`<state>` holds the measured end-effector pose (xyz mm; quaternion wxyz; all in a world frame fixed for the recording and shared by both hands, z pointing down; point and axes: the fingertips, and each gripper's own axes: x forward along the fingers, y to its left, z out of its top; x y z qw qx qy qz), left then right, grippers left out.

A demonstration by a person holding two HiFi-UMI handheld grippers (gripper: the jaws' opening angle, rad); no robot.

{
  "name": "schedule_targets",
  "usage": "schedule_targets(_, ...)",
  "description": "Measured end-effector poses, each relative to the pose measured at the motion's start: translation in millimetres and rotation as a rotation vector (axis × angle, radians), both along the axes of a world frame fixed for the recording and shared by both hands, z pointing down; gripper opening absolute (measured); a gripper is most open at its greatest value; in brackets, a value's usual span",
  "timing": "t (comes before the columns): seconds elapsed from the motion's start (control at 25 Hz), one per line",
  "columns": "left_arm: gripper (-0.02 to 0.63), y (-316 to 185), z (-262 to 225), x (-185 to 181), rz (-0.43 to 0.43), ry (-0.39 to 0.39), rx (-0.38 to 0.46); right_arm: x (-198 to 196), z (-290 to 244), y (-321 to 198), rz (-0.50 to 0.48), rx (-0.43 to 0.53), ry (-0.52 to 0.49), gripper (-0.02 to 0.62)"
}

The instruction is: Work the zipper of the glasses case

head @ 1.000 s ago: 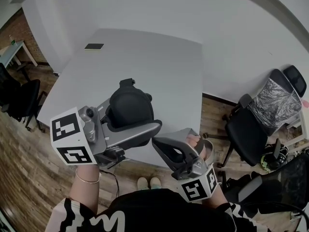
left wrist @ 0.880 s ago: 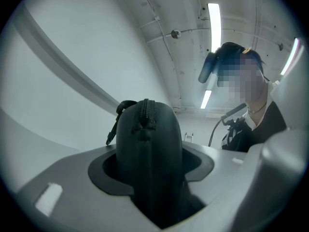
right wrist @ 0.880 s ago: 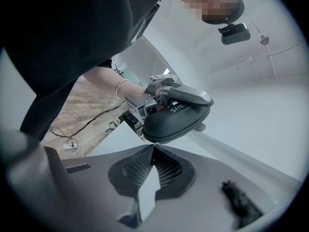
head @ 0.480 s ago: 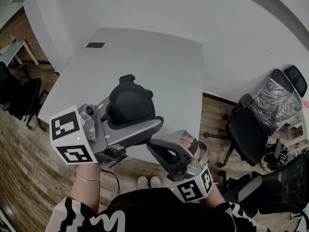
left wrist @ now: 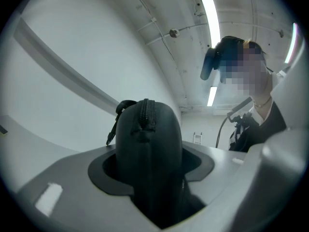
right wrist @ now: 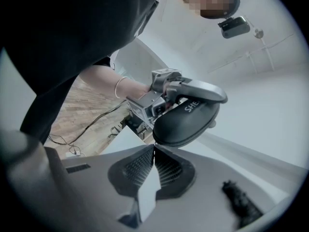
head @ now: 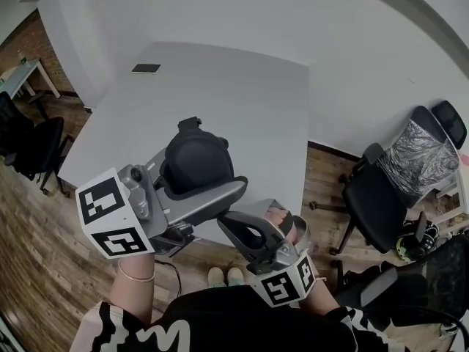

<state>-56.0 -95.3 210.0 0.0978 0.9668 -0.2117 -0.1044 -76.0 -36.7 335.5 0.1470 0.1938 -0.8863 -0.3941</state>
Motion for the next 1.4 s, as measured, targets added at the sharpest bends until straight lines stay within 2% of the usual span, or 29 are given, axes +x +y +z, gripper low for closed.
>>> schedule_targets(0.16, 0.275, -5.9, 6.2, -13.8, -0.077, 0.049, -0.039, 12.1, 2.0, -6.1, 0.050, -0.036, -0.043, 0.006)
schedule_targets(0.28, 0.275, -9.0, 8.0, -21.4, -0.131, 0.101, -0.043, 15.8, 3.8, -6.9, 0.058, -0.033, -0.030, 0.006)
schedule_targets(0.44, 0.275, -16.8, 0.9, -45.5, -0.255, 0.189, -0.034, 22.3, 10.3, -2.7, 0.031, -0.048, -0.013, 0.006)
schedule_targets(0.56, 0.275, -21.3, -2.8, -63.6, -0.360, 0.187, 0.005, 34.1, 5.5, -14.2, 0.078, -0.073, -0.043, 0.006)
schedule_targets(0.64, 0.275, -21.3, 0.1, -70.1, -0.449, 0.161, 0.039, 41.1, -10.0, -27.1, 0.137, -0.082, -0.111, 0.006)
schedule_targets(0.8, 0.275, -21.4, 19.3, -73.2, -0.663, 0.062, 0.101, 51.2, -56.8, -57.3, 0.262, -0.144, -0.352, 0.006)
schedule_targets(0.92, 0.276, -22.5, 42.5, -62.6, -0.749, -0.032, 0.117, 53.9, -75.8, -73.0, 0.314, -0.188, -0.460, 0.006)
schedule_targets(1.0, 0.276, -23.6, 58.3, -54.5, -0.778, -0.083, 0.114, 51.5, -78.8, -77.4, 0.326, -0.193, -0.483, 0.006)
schedule_targets(1.16, 0.276, -28.1, 83.2, -53.5, -0.822, -0.120, 0.076, 46.1, -69.6, -78.5, 0.335, -0.200, -0.468, 0.006)
schedule_targets(1.28, 0.276, -30.2, 96.1, -58.1, -0.875, -0.174, 0.089, 46.6, -59.7, -81.3, 0.349, -0.260, -0.490, 0.006)
schedule_targets(1.4, 0.276, -29.3, 104.7, -54.3, -0.893, -0.231, 0.114, 47.2, -50.0, -81.9, 0.361, -0.317, -0.522, 0.006)
